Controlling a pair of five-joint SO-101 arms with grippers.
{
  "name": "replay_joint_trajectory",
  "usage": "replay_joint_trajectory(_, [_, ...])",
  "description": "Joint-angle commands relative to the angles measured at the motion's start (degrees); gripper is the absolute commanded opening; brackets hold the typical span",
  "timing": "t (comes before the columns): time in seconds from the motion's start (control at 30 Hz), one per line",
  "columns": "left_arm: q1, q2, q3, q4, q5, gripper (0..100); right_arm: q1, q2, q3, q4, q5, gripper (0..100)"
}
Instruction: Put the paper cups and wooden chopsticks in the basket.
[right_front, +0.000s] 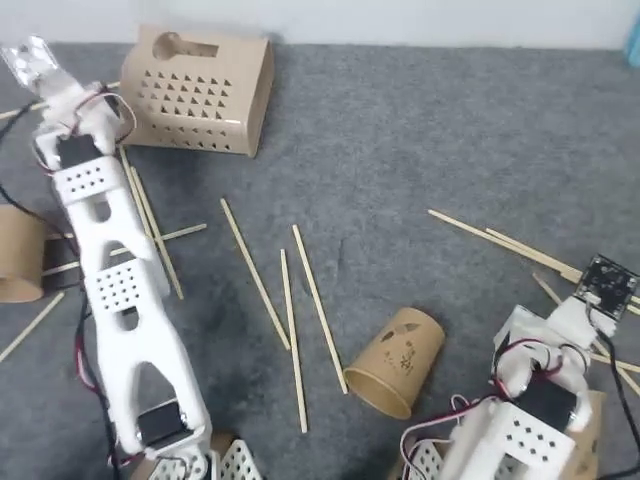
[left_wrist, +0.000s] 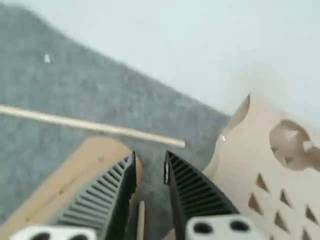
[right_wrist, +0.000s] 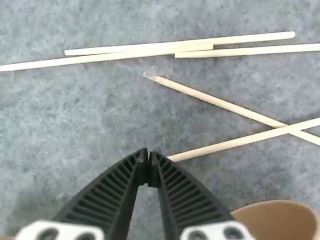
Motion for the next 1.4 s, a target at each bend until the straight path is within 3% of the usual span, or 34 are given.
replay_joint_trajectory(0.0, [0.97,-0.44,1.45,-4.40,0.44,9,-0.57,-0.66,-0.18,-1.54,-0.09,0.6])
replay_joint_trajectory(0.13, [2.90,-0.62,2.07,-0.62,0.35,9,-2.77,-0.66,-0.09,-1.19,-0.09,0.6])
replay_joint_trajectory(0.43, [10.11,-1.23,-5.41,18.46,0.70,9,-2.95,-0.66,-0.09,-1.10,-0.09,0.6])
replay_joint_trajectory(0.9, [16.09,-8.18,-5.14,36.57,4.66,9,-2.86,-0.66,-0.09,-1.01,3.69,0.6])
replay_joint_trajectory(1.2, [16.26,-16.26,-5.14,45.45,7.74,10,-2.86,-0.66,-0.09,-1.01,3.96,0.6])
replay_joint_trajectory(1.37, [15.03,-24.18,-5.23,50.55,9.23,19,-2.86,-0.66,0.00,-1.01,3.96,0.6])
